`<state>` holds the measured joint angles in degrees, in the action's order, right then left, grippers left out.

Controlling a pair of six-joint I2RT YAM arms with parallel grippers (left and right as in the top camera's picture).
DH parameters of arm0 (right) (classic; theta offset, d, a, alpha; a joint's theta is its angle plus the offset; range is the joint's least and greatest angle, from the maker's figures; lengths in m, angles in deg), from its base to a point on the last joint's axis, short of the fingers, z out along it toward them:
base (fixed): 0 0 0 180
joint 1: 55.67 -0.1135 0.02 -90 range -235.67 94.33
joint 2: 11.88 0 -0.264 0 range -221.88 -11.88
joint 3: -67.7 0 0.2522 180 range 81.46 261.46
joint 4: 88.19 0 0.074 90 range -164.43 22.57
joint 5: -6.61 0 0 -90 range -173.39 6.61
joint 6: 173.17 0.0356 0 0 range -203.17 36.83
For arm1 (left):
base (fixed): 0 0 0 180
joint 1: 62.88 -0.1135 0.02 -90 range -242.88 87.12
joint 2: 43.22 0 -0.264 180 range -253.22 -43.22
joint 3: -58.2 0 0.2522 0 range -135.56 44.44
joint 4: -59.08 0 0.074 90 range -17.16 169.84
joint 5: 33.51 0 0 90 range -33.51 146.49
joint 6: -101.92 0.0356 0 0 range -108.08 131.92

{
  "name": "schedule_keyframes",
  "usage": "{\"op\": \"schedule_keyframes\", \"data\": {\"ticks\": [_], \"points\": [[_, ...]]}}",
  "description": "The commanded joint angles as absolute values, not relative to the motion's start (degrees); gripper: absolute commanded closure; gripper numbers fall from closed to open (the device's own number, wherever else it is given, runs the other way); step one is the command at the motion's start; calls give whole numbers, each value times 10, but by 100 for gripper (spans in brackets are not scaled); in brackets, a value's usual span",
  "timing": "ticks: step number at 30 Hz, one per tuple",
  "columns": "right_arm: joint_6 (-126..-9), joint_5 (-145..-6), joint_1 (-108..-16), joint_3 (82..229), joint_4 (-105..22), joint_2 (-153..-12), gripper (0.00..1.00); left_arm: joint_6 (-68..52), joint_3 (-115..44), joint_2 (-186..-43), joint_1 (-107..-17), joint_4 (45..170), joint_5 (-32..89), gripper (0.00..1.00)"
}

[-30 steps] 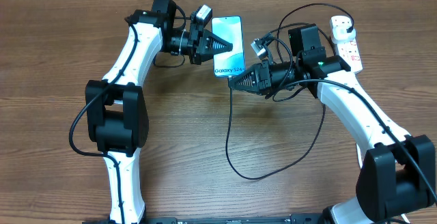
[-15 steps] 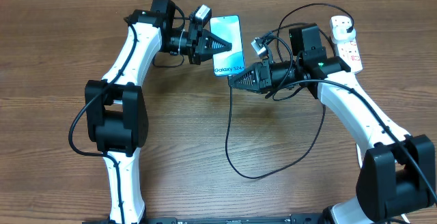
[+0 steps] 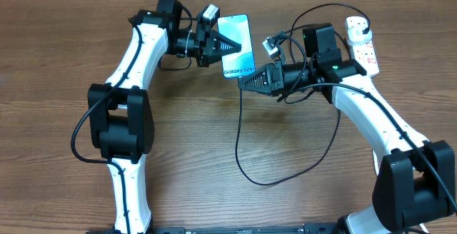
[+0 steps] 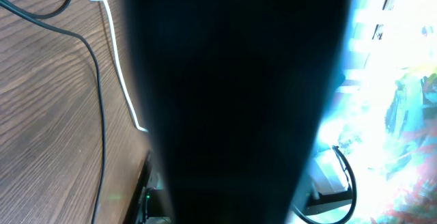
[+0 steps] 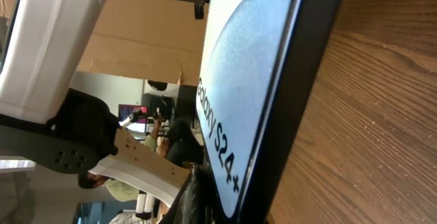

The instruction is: Plug charger to phone and switch on socket

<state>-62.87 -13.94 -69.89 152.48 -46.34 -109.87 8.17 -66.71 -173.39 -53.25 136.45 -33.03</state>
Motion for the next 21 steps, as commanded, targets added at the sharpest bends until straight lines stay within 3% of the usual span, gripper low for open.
{"op": "schedule_keyframes", "data": {"ticks": [1, 21], "points": [[-616, -154, -688, 1537, -491, -1100, 96, 127, -672, -1730, -504, 1374, -342, 96], [-617, -140, -687, 1537, -482, -1100, 93, 184, -672, -1730, -504, 1417, -342, 96]]}}
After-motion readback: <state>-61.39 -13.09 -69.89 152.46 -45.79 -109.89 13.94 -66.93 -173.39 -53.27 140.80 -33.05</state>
